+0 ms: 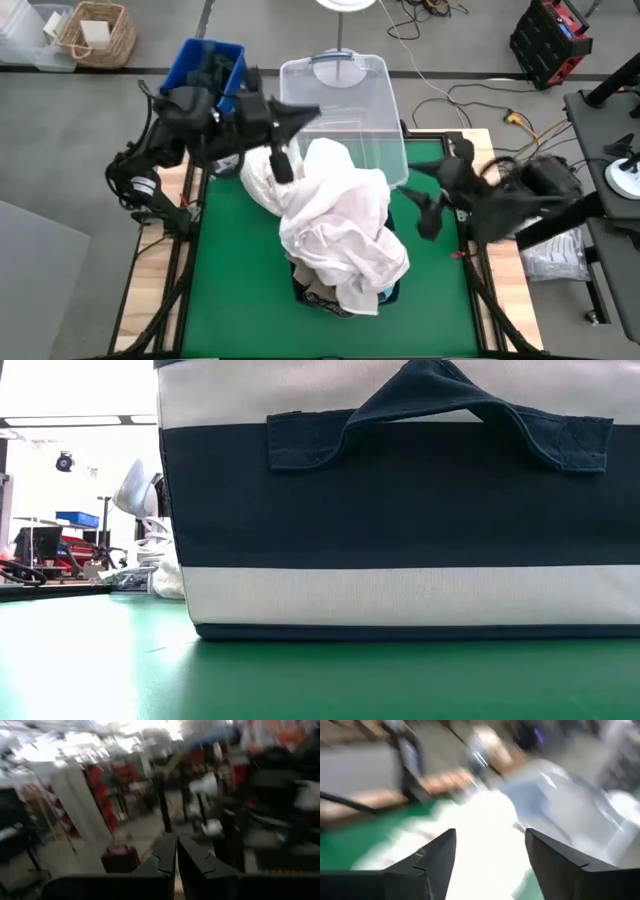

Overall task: Sort clothes
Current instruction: Put the white shirt into the transparent laundry organizer

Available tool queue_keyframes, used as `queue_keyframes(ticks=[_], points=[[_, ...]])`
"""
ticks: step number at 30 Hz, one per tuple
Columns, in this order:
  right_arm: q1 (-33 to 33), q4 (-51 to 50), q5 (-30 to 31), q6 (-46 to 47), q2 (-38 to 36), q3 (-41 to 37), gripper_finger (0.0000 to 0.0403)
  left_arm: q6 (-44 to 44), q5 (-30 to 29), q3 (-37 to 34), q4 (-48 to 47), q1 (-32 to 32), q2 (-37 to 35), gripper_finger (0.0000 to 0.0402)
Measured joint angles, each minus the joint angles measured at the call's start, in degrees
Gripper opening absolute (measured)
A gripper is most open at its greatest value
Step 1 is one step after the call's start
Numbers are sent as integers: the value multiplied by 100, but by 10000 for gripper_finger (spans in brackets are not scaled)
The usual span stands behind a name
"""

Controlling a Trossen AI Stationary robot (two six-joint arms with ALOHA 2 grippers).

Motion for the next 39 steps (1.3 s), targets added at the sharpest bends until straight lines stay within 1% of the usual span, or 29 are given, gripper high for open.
queue_keyframes(ticks=[1,2,3,5,6,9,11,13,17,20,23,26,28,30,32,34,35,39], points=[[-34,-499,-22,427,41,-35,235,-29,48,0,-276,-27,-4,0],[-50,-458,-24,500,93,-151,244,-62,87,0,-527,-52,-1,0],[-56,-230,-132,185,89,-350,253,-90,161,0,-744,-76,5,0],[-48,436,-598,-629,74,-622,272,-141,207,-4,-1152,-125,35,0],[-111,657,-827,-739,91,-731,279,-170,235,-9,-1366,-150,49,0],[-420,656,-1122,-591,76,-981,295,-372,286,-31,-1877,-200,58,0],[-601,502,-1090,-417,60,-1171,301,-513,295,-31,-2142,-245,35,0],[-829,536,-1122,-346,81,-1416,306,-625,294,-31,-2317,-297,10,0],[-1373,636,-1682,-357,92,-1904,312,-810,299,-39,-2474,-354,7,0],[-1797,1092,-2097,-666,75,-2309,316,-884,296,-39,-2508,-370,7,0],[-2119,1657,-2350,-1143,96,-2711,315,-907,291,-39,-2576,-373,7,0],[-2377,2194,-2583,-1632,86,-2995,286,-854,287,-42,-2699,-373,7,0],[-2565,2424,-2828,-1892,86,-3120,248,-769,259,-42,-2842,-369,7,0],[-2711,2701,-2999,-2098,86,-3243,193,-624,61,-42,-3049,-369,7,0],[-2782,2957,-3106,-2283,86,-3266,126,-475,-220,-42,-3207,-367,-1,0],[-2798,3156,-3234,-2470,75,-3202,55,-370,-392,-42,-3357,-344,-38,0],[-2792,3246,-3240,-2613,75,-3110,31,-324,-450,-42,-3403,-334,-70,0],[-2798,4015,-3239,-3106,72,-2581,12,-157,-687,-42,-3558,-308,-227,0]])
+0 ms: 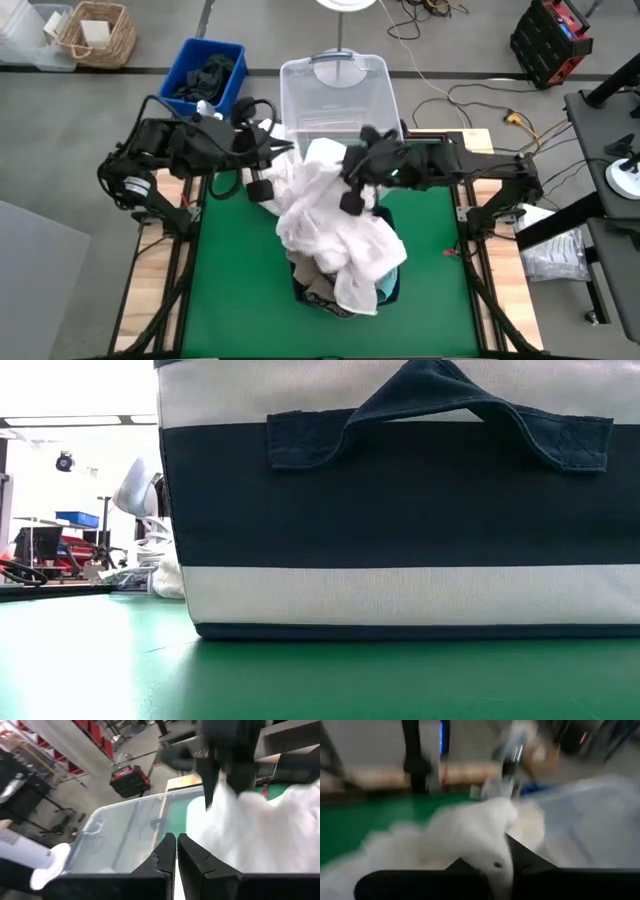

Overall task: Sort clothes
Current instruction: Put the white shirt into the transparent laundry organizer

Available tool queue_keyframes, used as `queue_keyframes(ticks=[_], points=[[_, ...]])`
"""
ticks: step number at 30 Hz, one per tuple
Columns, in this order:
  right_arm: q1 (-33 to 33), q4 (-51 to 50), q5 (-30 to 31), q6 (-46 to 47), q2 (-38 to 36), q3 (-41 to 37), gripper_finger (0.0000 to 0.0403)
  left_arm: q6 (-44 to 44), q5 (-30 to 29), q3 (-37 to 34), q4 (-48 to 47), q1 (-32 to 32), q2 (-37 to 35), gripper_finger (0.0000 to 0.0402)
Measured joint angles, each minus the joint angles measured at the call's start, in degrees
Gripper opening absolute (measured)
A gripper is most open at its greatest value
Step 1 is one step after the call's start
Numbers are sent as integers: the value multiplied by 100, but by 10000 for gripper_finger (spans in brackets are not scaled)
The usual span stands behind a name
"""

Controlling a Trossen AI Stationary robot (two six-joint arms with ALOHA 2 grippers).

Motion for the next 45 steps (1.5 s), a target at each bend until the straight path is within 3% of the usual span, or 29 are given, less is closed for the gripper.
queue_keyframes(ticks=[8,18,22,26,32,42,45], points=[[-412,1928,107,-1168,-8,1125,9,98,-81,0,-79,15,-479,0],[-1126,4530,957,-3172,325,1705,9,96,-90,0,-89,15,-970,0],[-1615,5023,1369,-4047,579,1800,9,38,-90,0,-142,15,-1065,0],[-2136,4847,1443,-4012,917,1820,9,10,-88,-2,-183,15,-1096,0],[-2670,3184,1420,-2501,1280,1818,9,-16,-88,-9,-450,15,-1078,0],[-2813,889,459,246,1596,1816,10,-209,-88,-9,-837,15,-1054,0],[-2769,348,363,527,1572,1816,19,-341,-88,-9,-941,15,-1053,0]])
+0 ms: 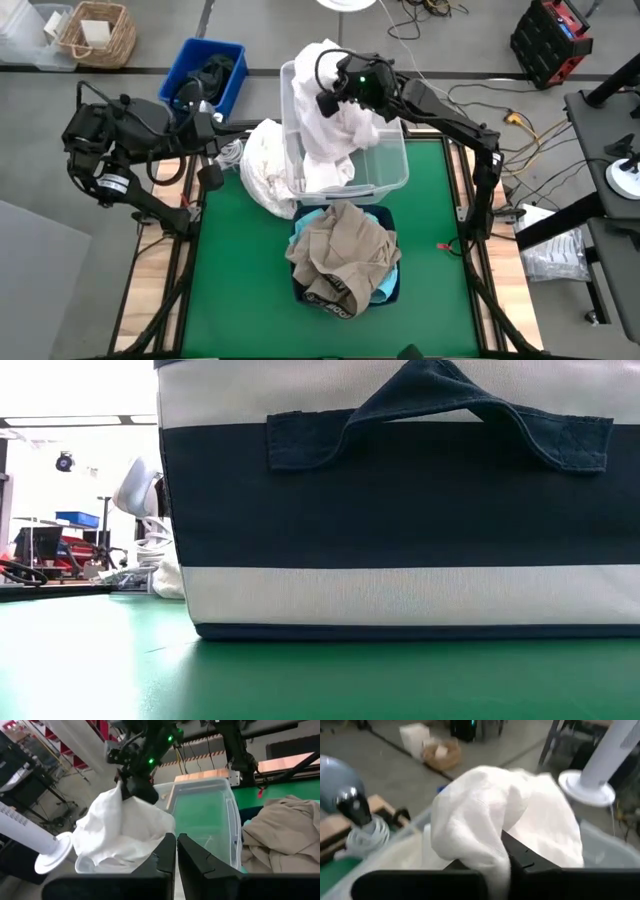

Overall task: Sort clothes
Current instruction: Put the white shirt into the transparent laundry organizer, then put the white gown into the transparent laundry organizer

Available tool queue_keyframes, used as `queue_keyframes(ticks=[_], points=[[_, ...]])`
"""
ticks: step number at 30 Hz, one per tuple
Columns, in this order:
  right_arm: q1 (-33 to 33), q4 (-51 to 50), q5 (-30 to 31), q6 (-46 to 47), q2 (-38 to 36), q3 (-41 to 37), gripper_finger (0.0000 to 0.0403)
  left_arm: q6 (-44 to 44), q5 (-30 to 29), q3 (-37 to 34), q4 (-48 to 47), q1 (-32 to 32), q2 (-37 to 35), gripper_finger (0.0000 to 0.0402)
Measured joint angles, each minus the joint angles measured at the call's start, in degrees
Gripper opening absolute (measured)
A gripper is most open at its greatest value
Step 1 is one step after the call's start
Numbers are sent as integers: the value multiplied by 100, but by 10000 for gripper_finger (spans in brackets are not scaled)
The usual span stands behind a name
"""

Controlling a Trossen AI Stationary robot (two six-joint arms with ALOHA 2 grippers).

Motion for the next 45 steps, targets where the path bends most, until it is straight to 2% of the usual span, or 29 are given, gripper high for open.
queue_keyframes(ticks=[3,11,17,19,21,25,34,37,40,43,45], points=[[27,-596,-46,334,-56,77,44,-183,0,0,-171,0,9,0],[12,-2426,-163,946,-78,814,156,-596,0,-26,-612,11,109,0],[14,-3313,-163,1010,-335,809,215,-1341,19,-124,-1125,86,195,0],[14,-3587,-162,995,-421,813,228,-1565,153,-264,-1082,205,193,0],[14,-3763,-163,963,-506,813,239,-1744,583,-473,-1020,382,186,0],[14,-4059,-165,874,-714,813,254,-2121,1381,-1181,-996,874,188,0],[14,-4131,-163,644,-1055,813,262,-2482,2370,-3412,-767,1979,138,0],[14,-4133,-162,574,-1075,813,257,-2446,2528,-4091,-583,2191,138,0],[14,-4135,-162,507,-1075,813,252,-1906,2768,-4655,-499,2256,135,0],[14,-4135,-163,486,-1075,811,248,-1037,3797,-5218,-455,2245,-18,0],[14,-4154,-174,486,-1075,809,247,-865,4367,-5601,-233,2238,-246,0]])
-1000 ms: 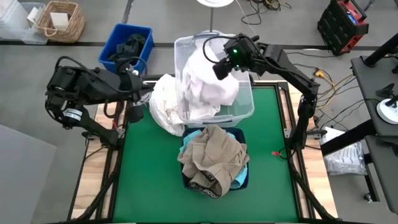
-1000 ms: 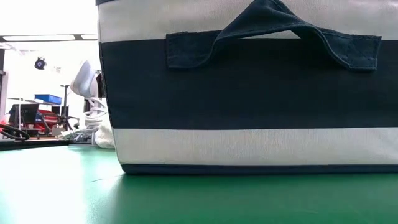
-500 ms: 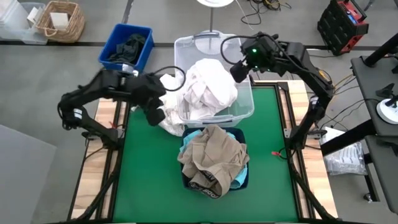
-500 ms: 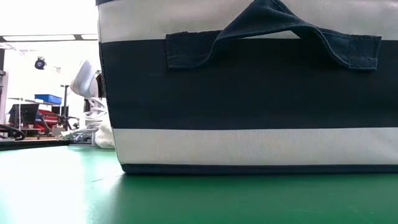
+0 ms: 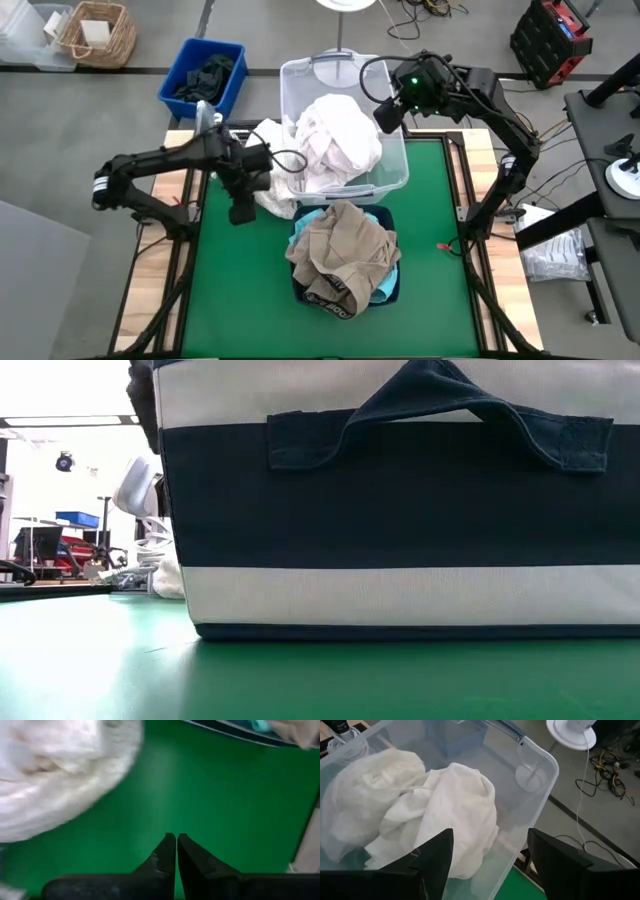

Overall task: Sort clothes
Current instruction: Put the white gown into the transparent laundry organizer

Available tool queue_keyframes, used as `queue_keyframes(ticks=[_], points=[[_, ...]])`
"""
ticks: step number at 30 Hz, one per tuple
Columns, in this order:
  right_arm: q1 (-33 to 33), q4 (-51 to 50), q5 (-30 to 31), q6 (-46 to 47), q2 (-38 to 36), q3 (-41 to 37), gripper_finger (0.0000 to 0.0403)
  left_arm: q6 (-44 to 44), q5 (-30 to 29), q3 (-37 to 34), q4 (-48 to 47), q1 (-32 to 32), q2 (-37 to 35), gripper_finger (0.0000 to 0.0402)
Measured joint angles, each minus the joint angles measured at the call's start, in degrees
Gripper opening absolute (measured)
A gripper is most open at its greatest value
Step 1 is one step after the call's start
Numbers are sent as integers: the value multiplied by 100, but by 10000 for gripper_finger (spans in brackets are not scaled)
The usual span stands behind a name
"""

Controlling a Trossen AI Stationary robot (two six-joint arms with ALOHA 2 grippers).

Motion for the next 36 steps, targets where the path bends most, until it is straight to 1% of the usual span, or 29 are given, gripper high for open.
queue_keyframes(ticks=[1,2,3,5,8,11,13,17,21,24,27,31,36], points=[[2,-20,-10,0,0,-2,247,46,123,-214,109,2,-130,0],[2,-25,-13,-1,0,-3,248,89,79,-441,258,7,-271,0],[2,-22,-14,-6,0,-3,249,121,-147,-676,462,7,-423,0],[2,-20,-14,-12,0,-3,253,103,-823,-1174,996,16,-729,0],[2,1,-13,-57,2,-5,257,-141,-1707,-1812,2146,103,-1050,0],[2,57,-13,-66,2,-9,260,-942,-2496,-2253,3219,230,-1172,0],[2,100,-14,-60,2,-9,260,-1412,-2752,-2415,3688,377,-1169,0],[2,155,-15,-40,4,-9,253,-2417,-3133,-2539,3693,716,-1003,0],[2,156,-15,7,4,-9,249,-3276,-3050,-2589,3681,1001,-766,0],[2,164,-15,78,4,-11,252,-3671,-2716,-2525,3668,1090,-543,0],[2,188,-15,99,7,-11,258,-3988,-2626,-2405,3652,1105,-299,8],[2,198,-16,112,7,-11,264,-4404,-2612,-2214,3264,1117,116,46],[2,198,-17,215,9,-11,262,-4669,-2709,-2009,2842,1117,618,125]])
